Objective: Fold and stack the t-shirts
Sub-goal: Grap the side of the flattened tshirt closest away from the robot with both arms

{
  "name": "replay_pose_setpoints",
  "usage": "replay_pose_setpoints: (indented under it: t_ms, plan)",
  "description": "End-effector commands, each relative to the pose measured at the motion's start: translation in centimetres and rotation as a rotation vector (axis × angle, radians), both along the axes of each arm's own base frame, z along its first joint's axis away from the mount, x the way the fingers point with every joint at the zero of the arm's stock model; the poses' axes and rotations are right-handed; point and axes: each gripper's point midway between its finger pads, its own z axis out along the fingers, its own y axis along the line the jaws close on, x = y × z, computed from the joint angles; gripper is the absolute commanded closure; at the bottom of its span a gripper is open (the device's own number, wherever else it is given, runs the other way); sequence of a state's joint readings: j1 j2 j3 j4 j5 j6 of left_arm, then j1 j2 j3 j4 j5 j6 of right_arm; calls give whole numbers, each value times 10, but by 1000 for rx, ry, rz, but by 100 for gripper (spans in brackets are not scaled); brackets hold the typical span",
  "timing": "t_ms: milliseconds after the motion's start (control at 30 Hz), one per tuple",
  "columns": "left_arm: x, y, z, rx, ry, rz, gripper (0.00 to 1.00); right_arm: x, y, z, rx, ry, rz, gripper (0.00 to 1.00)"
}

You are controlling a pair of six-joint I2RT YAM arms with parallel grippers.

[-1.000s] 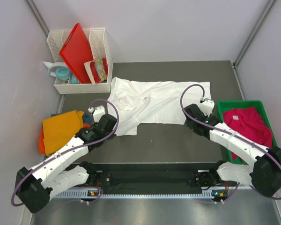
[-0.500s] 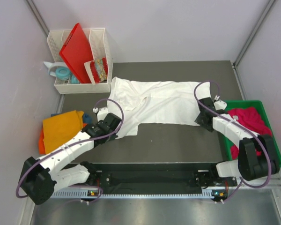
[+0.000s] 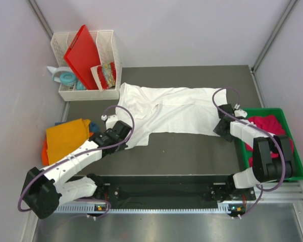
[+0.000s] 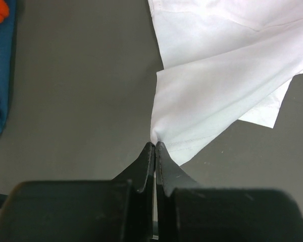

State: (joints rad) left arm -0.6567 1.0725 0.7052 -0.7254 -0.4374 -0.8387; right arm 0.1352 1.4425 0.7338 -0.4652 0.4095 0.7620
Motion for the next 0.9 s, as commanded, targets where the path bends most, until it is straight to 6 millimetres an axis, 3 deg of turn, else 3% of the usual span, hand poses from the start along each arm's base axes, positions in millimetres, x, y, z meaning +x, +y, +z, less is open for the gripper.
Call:
replay_pose_setpoints:
  t_ms: [0, 67, 167, 300, 500, 700, 867]
  plan:
    - [9, -8, 10, -27, -27, 0, 100, 12, -13, -2, -27, -18, -24, 45]
    - [9, -8, 10, -27, -27, 3, 100, 7, -16, -13, -28, 24, -28, 46]
    - [9, -9, 10, -33, -30, 8, 100, 2, -19, -20, -31, 42, -35, 56]
    - [9, -10, 9, -37, -25, 17, 100, -1, -23, -19, -29, 35, -51, 100]
    - [10, -9, 13, -36, -21, 36, 100, -5, -20, -1, -11, -12, -61, 100]
    - [7, -5, 22, -23, -1, 71, 100, -47, -13, 19, 4, 16, -47, 100]
    - [2, -4, 27, -36, 16, 89, 100, -67, -5, 36, 36, -1, -30, 100]
